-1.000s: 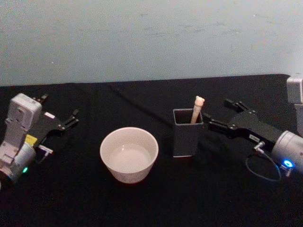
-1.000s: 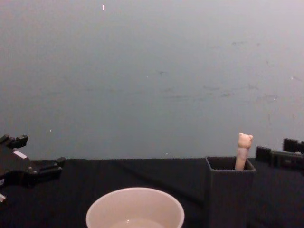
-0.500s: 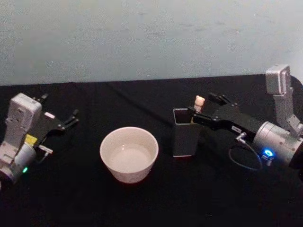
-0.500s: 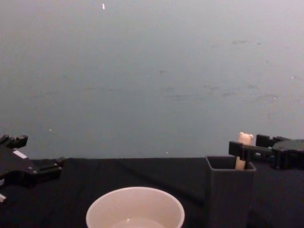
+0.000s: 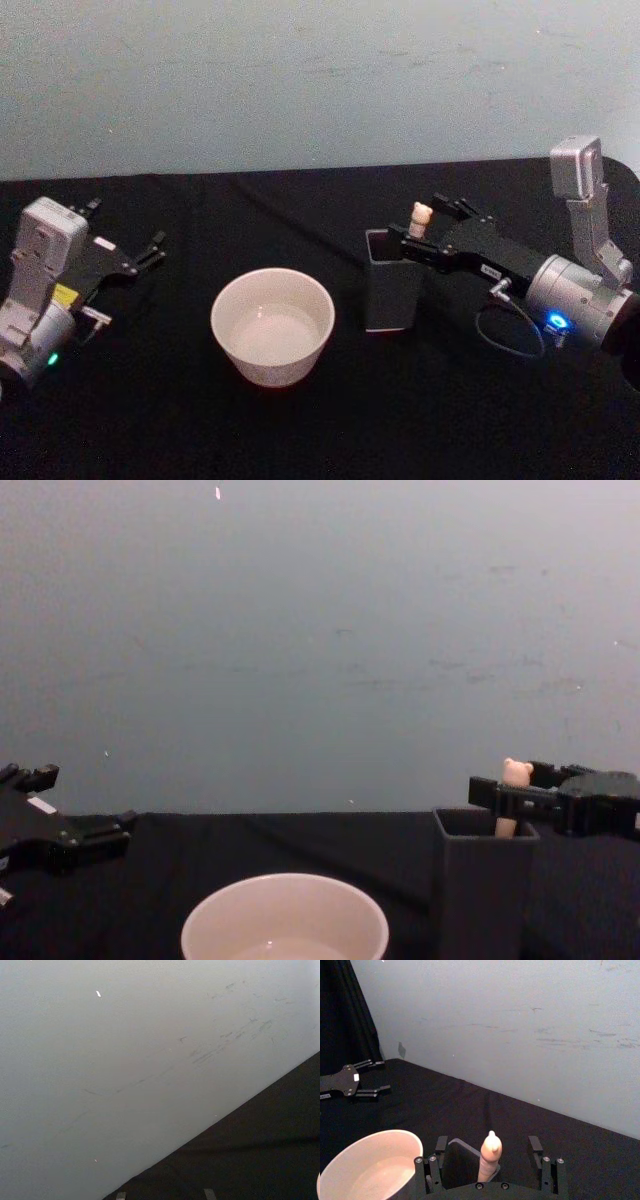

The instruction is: Pick up the stirring spoon with one hand, stir inside the cup, then place it back in its original position.

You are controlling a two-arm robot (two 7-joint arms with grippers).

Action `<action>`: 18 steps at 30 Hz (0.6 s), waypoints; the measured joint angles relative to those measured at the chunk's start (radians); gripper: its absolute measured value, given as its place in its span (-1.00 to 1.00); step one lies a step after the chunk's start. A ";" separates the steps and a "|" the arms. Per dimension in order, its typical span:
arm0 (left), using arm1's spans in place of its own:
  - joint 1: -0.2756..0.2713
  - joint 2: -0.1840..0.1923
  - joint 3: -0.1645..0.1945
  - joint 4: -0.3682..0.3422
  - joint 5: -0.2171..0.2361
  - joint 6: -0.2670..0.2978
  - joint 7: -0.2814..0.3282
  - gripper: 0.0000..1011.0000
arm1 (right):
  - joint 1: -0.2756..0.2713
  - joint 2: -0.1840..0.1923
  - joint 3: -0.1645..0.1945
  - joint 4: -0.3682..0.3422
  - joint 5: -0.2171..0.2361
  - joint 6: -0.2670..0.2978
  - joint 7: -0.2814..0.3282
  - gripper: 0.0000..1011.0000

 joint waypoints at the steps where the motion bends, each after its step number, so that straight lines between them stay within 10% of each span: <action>1: 0.000 0.000 0.000 0.000 0.000 0.000 0.000 0.98 | 0.000 0.000 0.000 0.000 0.000 0.000 0.000 0.98; 18: 0.000 0.000 0.000 0.000 0.000 0.000 0.000 0.98 | 0.001 0.000 0.001 0.000 0.004 0.002 0.001 0.39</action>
